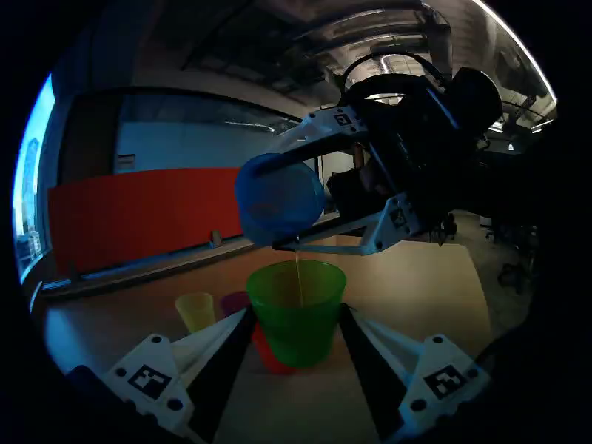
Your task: Pour water
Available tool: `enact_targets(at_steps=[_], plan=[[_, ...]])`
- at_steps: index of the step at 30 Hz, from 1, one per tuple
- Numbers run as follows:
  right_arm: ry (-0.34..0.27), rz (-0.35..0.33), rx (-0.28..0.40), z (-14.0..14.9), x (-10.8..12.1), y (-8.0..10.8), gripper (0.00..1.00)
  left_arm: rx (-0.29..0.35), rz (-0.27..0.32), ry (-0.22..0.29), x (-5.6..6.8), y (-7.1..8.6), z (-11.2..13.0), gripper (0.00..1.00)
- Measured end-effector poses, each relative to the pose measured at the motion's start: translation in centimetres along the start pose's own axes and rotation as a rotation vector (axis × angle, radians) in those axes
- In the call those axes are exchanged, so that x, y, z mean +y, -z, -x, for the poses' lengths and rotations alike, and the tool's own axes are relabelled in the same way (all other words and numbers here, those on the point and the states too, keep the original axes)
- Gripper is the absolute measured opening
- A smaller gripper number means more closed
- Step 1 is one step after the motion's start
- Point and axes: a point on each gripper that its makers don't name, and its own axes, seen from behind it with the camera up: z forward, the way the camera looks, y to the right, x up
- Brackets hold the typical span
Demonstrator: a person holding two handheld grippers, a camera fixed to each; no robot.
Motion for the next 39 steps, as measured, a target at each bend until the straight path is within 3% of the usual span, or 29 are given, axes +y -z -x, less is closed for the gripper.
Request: enact_targets(at_steps=[39], plan=[[0.024,0.0,0.007,-0.4,0.26,-0.11,0.89,0.002,0.008,-0.001,0.19,0.03,0.26,0.81]])
